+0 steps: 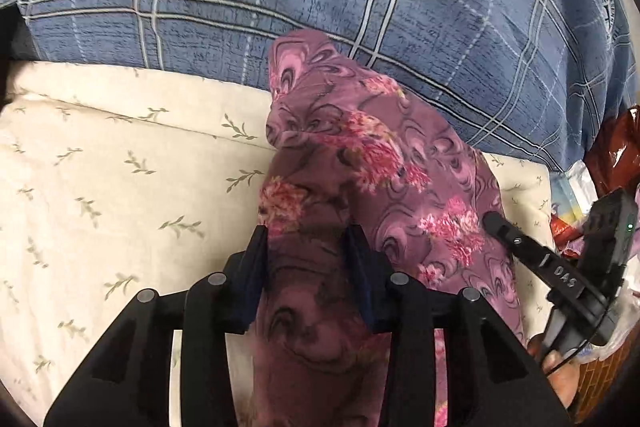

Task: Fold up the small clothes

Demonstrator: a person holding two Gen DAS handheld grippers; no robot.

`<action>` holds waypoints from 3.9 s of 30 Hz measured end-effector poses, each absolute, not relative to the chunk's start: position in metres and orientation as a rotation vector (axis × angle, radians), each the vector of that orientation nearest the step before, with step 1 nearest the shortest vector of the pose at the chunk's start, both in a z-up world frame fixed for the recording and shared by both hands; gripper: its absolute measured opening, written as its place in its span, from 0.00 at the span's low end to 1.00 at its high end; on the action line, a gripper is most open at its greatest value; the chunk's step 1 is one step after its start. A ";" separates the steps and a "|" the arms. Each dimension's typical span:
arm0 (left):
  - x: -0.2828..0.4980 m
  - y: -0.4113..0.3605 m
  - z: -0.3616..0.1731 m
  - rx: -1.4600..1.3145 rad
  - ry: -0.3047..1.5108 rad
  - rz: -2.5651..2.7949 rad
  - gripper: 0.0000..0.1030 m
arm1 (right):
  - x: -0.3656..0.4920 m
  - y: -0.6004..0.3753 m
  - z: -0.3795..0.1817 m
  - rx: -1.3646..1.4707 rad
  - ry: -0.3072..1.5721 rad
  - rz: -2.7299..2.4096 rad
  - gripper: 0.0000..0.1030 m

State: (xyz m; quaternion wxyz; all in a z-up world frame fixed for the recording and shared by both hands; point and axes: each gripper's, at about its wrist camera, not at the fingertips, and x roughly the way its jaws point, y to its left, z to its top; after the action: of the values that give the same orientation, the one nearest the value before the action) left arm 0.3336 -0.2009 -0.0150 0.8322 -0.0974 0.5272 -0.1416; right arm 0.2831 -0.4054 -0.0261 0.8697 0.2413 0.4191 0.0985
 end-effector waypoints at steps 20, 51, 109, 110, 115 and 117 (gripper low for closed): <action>0.260 -0.173 0.017 -0.091 1.070 -0.249 0.51 | 0.193 -0.393 0.009 0.451 0.744 0.279 0.13; 0.255 -0.101 -0.006 -0.411 1.207 -0.464 0.52 | 0.187 -0.453 -0.014 0.688 0.771 0.256 0.61; 0.233 -0.068 0.006 -0.119 1.079 -0.463 0.34 | 0.180 -0.310 -0.022 0.574 0.880 0.365 0.26; 0.246 -0.075 -0.001 -0.085 1.090 -0.443 0.30 | 0.183 -0.308 -0.021 0.557 0.871 0.381 0.06; 0.271 -0.097 -0.029 0.127 1.040 -0.356 0.34 | 0.192 -0.302 -0.025 0.426 0.876 0.335 0.06; 0.276 -0.091 -0.025 0.098 1.061 -0.374 0.33 | 0.192 -0.305 -0.036 0.407 0.890 0.332 0.05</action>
State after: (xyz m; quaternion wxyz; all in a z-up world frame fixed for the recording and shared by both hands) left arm 0.2760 -0.0907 -0.0253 0.8447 0.0464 0.5029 -0.1772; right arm 0.1921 -0.3049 -0.0364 0.8694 0.1944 0.4255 0.1589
